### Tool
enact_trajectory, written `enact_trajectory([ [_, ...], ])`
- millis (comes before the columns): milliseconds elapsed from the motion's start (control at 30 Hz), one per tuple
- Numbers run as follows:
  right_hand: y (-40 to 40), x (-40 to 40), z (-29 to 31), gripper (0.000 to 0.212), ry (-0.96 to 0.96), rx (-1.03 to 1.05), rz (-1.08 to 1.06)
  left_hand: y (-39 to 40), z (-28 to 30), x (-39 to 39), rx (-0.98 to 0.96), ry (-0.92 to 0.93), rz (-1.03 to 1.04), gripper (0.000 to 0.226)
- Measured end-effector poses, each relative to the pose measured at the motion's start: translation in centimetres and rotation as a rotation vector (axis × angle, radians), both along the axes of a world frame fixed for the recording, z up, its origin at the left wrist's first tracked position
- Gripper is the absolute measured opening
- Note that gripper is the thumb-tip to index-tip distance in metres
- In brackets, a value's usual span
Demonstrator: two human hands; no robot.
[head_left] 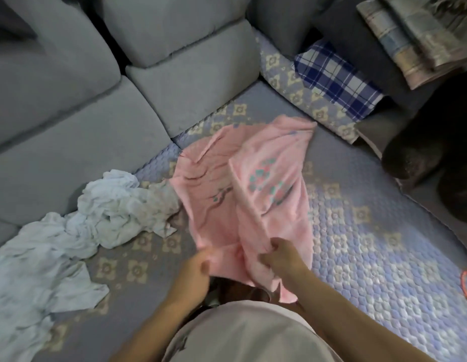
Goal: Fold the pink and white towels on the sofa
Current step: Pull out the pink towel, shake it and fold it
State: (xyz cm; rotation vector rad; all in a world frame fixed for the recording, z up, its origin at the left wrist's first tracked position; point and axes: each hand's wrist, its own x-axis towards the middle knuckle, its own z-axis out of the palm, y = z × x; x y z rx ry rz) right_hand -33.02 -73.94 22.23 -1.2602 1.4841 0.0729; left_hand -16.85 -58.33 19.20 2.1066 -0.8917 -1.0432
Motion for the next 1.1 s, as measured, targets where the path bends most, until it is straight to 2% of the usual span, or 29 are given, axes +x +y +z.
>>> enact_trajectory([
  [100,0.4,1.9,2.1,0.022,-0.049,-0.105,-0.054,-0.9,0.8,-2.7,0.021,-0.056,-0.228,0.040],
  [167,1.5,3.8,2.9,0.023,-0.081,-0.133,-0.036,-1.3,1.3,-3.9,-0.048,-0.073,-0.248,0.023],
  [200,2.1,4.6,3.1,0.027,-0.091,-0.160,-0.026,-1.4,1.5,-4.0,-0.052,-0.074,-0.231,0.023],
  [233,2.4,5.3,3.3,0.032,-0.122,-0.168,-0.042,-1.6,1.6,-3.9,-0.035,-0.079,-0.207,0.035],
  [267,2.7,5.6,3.4,0.037,-0.191,-0.138,-0.091,-1.6,1.5,-3.6,-0.016,-0.097,-0.192,0.044],
  [333,3.1,5.5,3.6,0.045,-0.426,0.031,-0.198,-1.6,1.5,-2.5,0.021,-0.143,-0.164,0.049],
  [400,3.9,4.9,3.6,0.035,-0.624,0.164,-0.222,-1.4,1.5,-1.5,0.032,-0.211,-0.162,0.042],
  [500,5.2,3.9,2.7,0.032,-0.776,0.174,-0.343,-0.8,2.1,-1.0,-0.040,-0.354,-0.281,0.029],
  [567,5.7,3.7,2.7,0.033,-0.816,0.117,-0.442,-0.5,2.9,-0.9,-0.065,-0.374,-0.320,0.033],
  [633,5.8,3.7,3.2,0.036,-0.812,-0.036,-0.501,-0.5,3.7,-0.7,-0.072,-0.310,-0.274,0.033],
  [667,5.8,3.7,3.5,0.035,-0.772,-0.145,-0.528,-0.6,3.8,-0.6,-0.071,-0.267,-0.238,0.030],
  [733,5.7,3.3,4.3,0.019,-0.580,-0.360,-0.572,-0.7,4.1,-0.6,-0.062,-0.209,-0.157,0.028],
  [767,5.9,3.2,4.6,0.012,-0.457,-0.408,-0.548,-0.6,4.3,-0.7,-0.045,-0.186,-0.118,0.033],
  [833,7.0,3.0,5.1,0.021,-0.303,-0.315,-0.359,-0.4,4.7,-0.9,-0.030,-0.171,-0.084,0.043],
  [867,7.9,3.1,5.2,0.022,-0.317,-0.231,-0.246,-0.3,4.9,-1.0,-0.043,-0.216,-0.113,0.046],
  [933,9.6,3.3,5.1,0.012,-0.385,-0.196,-0.055,-0.2,5.5,-1.3,-0.075,-0.338,-0.235,0.033],
  [1100,8.5,3.2,5.5,0.056,-0.367,-0.306,0.316,-0.6,6.5,-1.0,-0.108,-0.268,-0.309,0.017],
])
